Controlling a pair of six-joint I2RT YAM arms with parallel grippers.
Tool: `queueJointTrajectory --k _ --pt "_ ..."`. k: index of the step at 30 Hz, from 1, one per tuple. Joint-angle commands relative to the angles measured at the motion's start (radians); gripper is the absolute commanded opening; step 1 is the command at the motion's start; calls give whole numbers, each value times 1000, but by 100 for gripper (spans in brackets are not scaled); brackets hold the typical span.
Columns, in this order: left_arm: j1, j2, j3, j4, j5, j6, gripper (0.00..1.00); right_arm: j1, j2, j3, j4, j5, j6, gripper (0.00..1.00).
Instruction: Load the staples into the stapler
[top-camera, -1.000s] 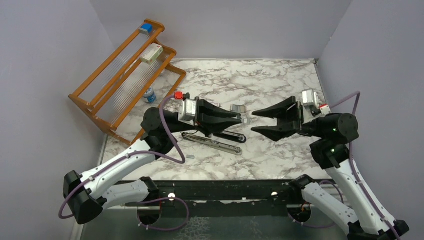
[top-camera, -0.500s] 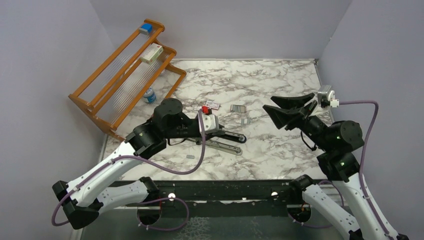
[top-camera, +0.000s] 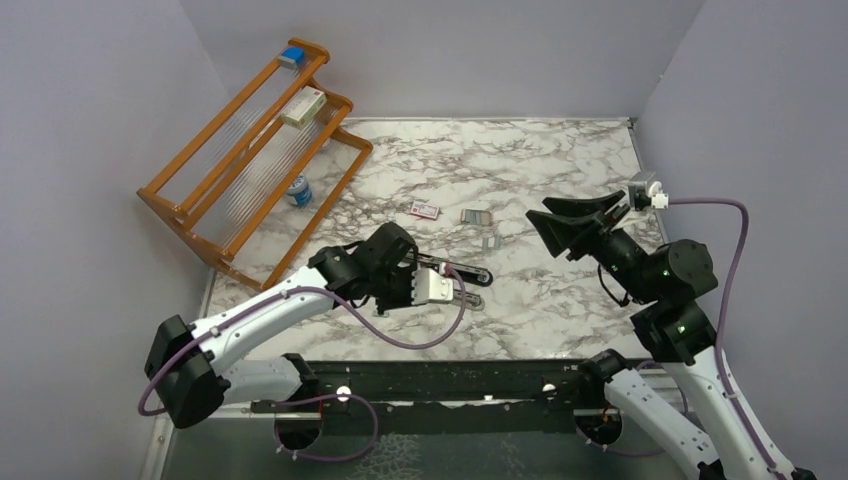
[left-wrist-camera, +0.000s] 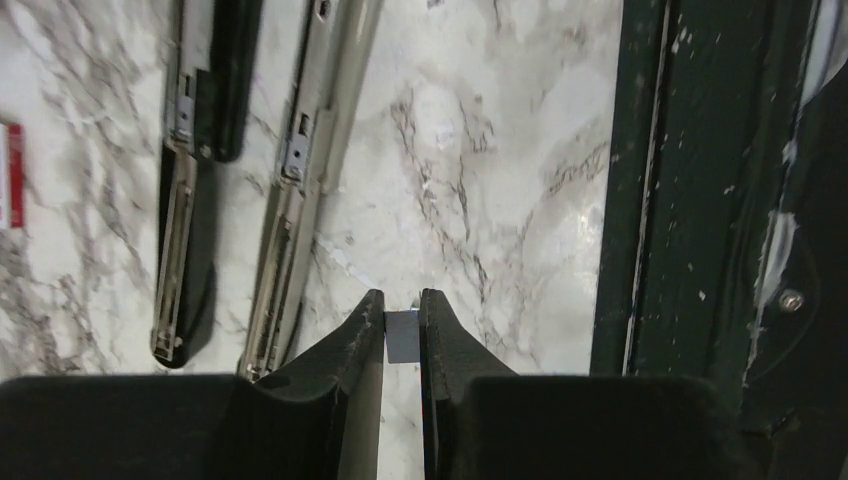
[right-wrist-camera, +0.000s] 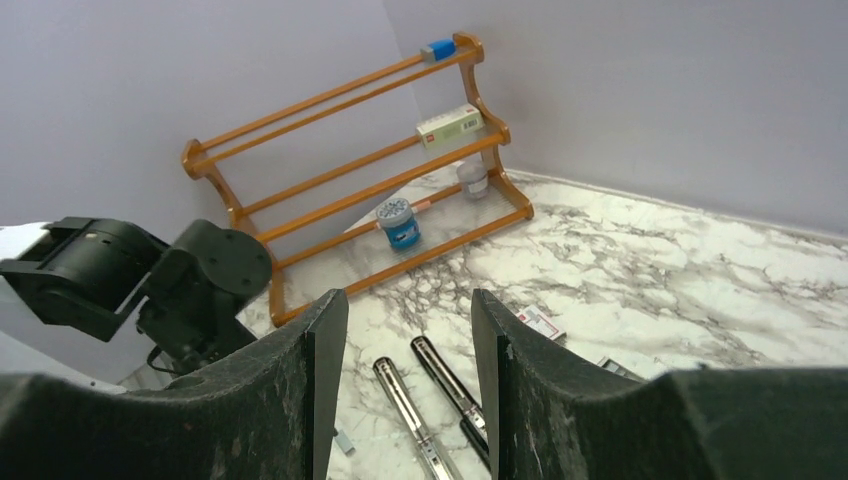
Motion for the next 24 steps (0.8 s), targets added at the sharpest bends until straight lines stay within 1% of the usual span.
queueJointTrajectory --k 1,4,8,11,13,18,24 --pt "5 71 -49 -72 -87 115 0 -4 -14 -15 -40 22 20 52" --pt "30 92 -84 -47 -89 153 0 -4 -12 -17 -50 10 20 52" --pt "74 102 -94 -8 -105 184 0 -4 -19 -30 -46 -2 26 52" --pt "111 135 -86 3 -116 208 0 -4 -22 -37 -47 -13 30 52" --pt "117 170 -80 8 -127 218 0 -4 -23 -40 -51 -18 29 53" --pt "143 256 -52 30 -94 235 0 -4 -34 -48 -63 -20 31 53" --pt "217 321 -4 42 -76 272 0 -5 -43 -45 -81 -20 31 53"
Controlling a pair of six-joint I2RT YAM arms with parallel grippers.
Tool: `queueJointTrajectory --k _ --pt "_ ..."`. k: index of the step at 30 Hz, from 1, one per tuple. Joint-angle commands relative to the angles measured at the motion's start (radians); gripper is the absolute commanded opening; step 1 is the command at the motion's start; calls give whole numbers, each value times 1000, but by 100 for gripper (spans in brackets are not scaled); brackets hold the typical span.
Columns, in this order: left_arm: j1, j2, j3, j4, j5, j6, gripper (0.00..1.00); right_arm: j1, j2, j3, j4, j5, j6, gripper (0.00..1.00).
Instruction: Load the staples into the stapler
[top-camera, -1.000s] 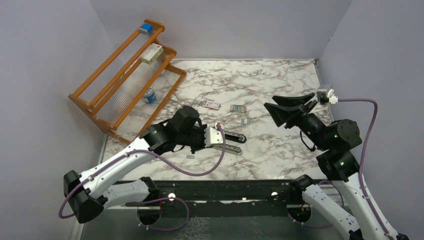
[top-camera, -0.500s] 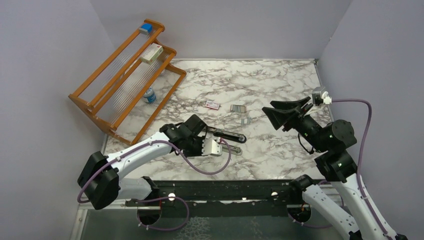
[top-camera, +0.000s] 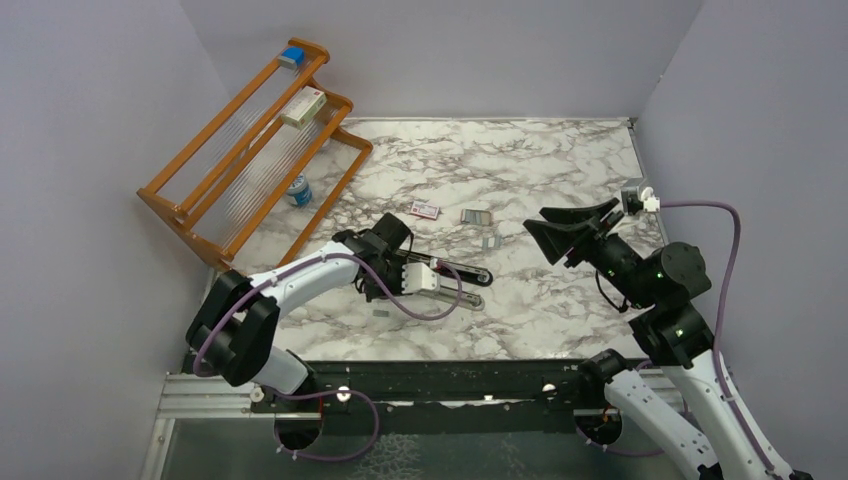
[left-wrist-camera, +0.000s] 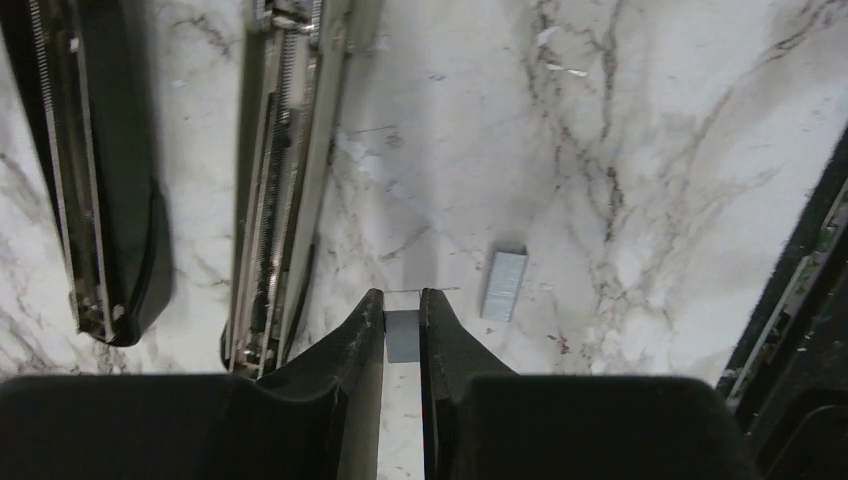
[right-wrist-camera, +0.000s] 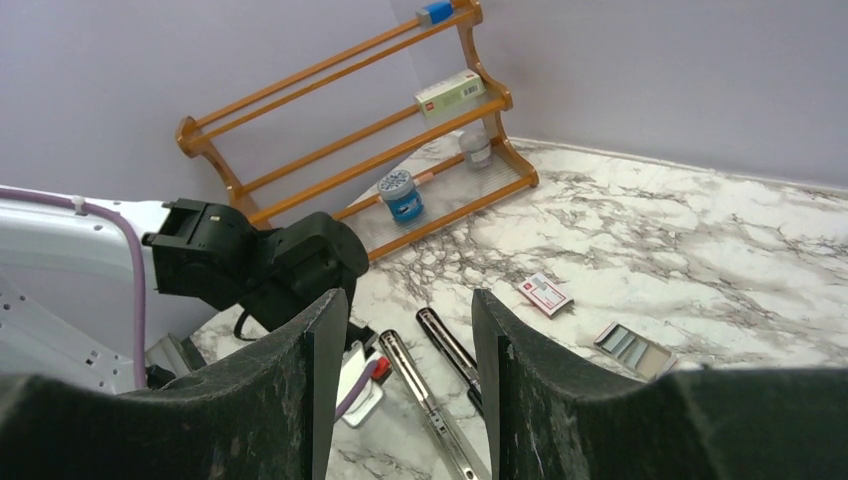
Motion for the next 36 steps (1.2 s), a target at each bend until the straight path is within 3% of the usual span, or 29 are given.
queueJointTrajectory --k 1,9,36 --pt "46 32 60 27 23 57 0 -4 -13 -2 -31 -15 5 53" --pt "45 90 71 29 68 51 0 -4 -7 3 -36 -4 1 53" --pt "-5 106 24 3 26 -7 4 -4 -1 -17 -17 -2 10 53"
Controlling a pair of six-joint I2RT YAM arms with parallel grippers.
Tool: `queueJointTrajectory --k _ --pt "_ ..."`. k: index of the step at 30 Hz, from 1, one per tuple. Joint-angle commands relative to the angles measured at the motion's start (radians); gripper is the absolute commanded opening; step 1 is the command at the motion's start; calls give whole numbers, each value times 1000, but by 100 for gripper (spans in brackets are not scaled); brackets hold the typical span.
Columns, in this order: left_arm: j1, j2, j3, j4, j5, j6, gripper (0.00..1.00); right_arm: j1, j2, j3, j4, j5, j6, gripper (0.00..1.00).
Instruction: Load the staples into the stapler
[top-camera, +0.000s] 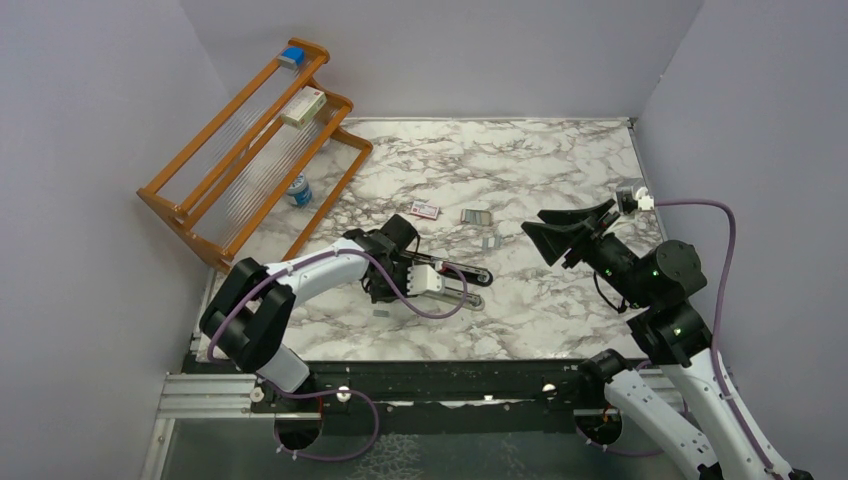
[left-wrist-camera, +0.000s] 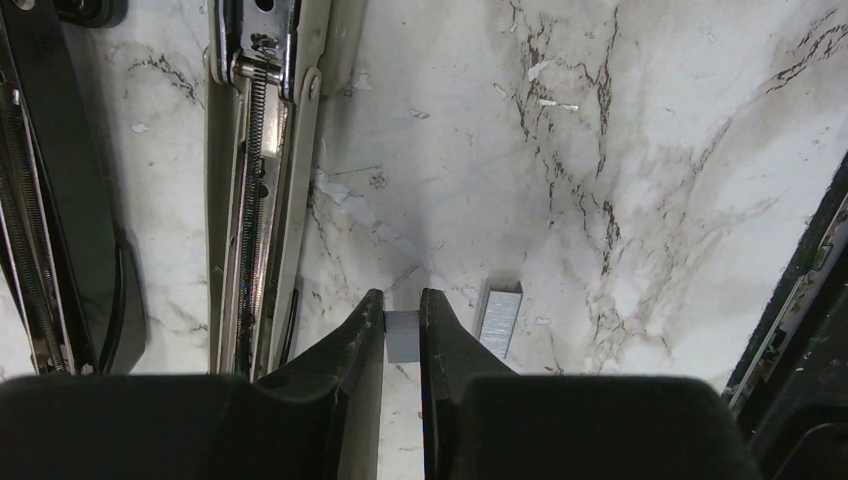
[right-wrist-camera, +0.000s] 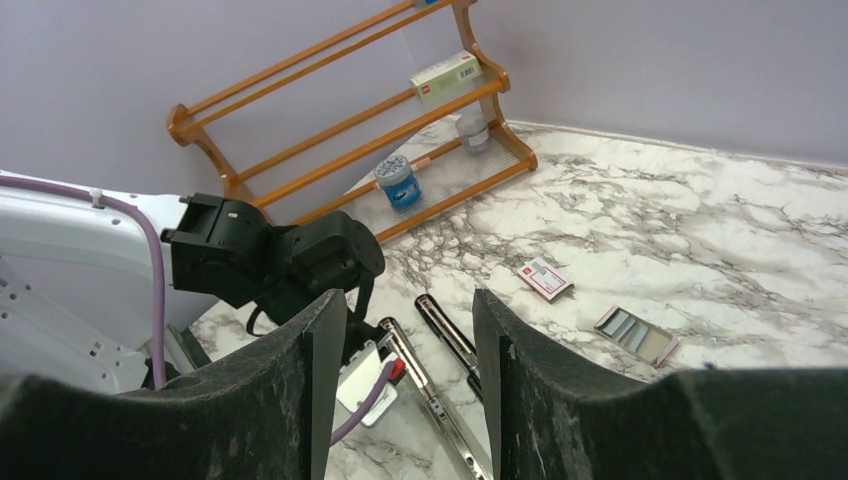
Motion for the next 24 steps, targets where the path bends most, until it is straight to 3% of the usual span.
queueJointTrajectory --k 1,10,16,24 --pt "-7 12 -11 -18 6 -8 5 -5 -4 -12 8 -3 8 53" --pt "-12 51 -8 -19 0 -17 7 -5 -13 -10 0 5 4 53" --pt "-12 63 -3 -18 -10 -18 24 -4 -14 -6 -8 10 0 53" --pt "-12 43 22 -17 -7 -23 36 -4 1 13 -22 11 -2 53"
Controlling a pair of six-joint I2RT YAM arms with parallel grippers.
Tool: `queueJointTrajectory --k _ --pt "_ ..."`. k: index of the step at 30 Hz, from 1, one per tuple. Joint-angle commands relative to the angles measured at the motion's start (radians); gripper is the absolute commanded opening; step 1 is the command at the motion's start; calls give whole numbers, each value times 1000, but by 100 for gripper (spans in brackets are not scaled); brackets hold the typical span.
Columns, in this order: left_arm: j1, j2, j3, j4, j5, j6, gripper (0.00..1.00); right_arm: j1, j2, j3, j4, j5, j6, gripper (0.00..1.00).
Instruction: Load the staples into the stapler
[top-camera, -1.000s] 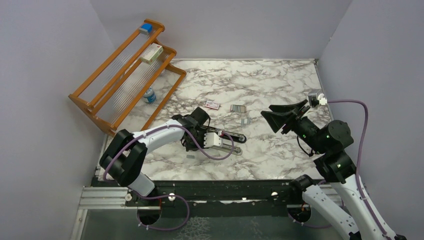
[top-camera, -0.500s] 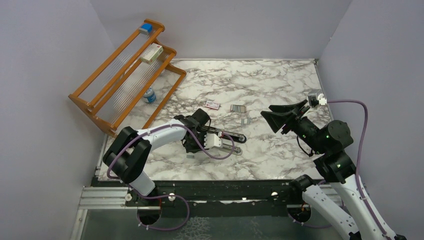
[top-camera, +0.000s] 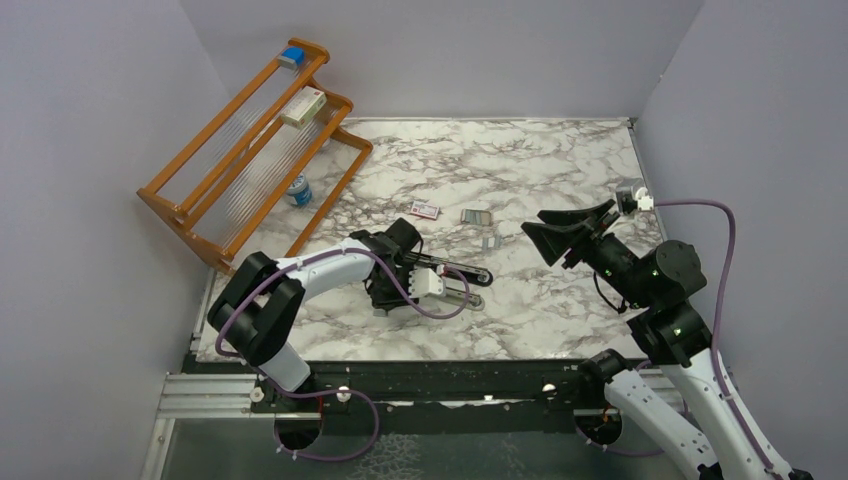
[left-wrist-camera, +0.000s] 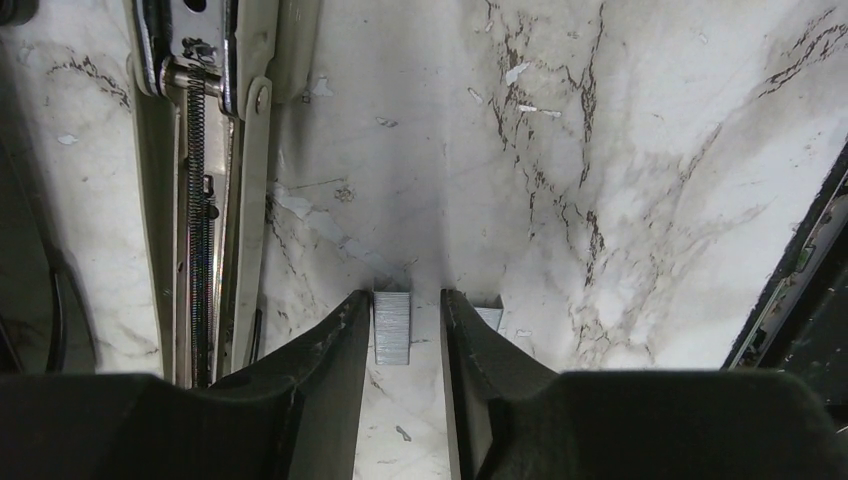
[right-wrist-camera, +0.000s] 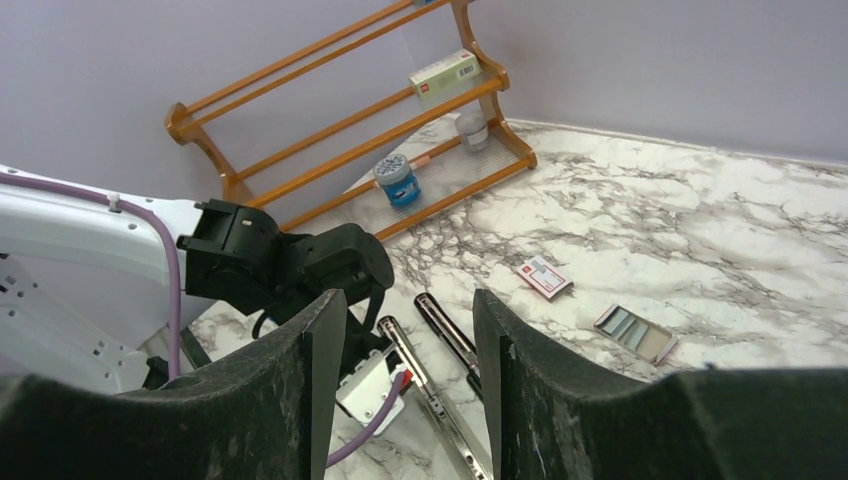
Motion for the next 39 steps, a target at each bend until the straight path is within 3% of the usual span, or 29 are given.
queueJointTrajectory --k 1,15,21,24,27,29,31,35,39 --pt "-4 -13 30 -8 -3 2 36 -4 4 19 -24 12 -1 53" --pt "52 -146 181 45 83 -34 40 -4 59 29 -119 134 29 53" --pt "52 -281 14 506 -98 -376 39 -4 295 33 -253 274 15 53" --pt "56 -334 -17 616 -197 -538 41 -4 412 63 -303 311 23 53" --pt "66 -343 15 633 -314 -686 41 -4 482 68 -312 365 25 53" --pt "73 -335 52 617 -410 -864 44 -4 521 60 -299 395 15 53" --pt "74 -328 69 593 -397 -959 46 -4 568 66 -306 412 13 53" --pt "75 -330 55 598 -391 -1063 46 -3 658 58 -279 433 39 52" --pt "82 -328 67 546 -474 -1070 52 5 739 48 -208 448 52 51"
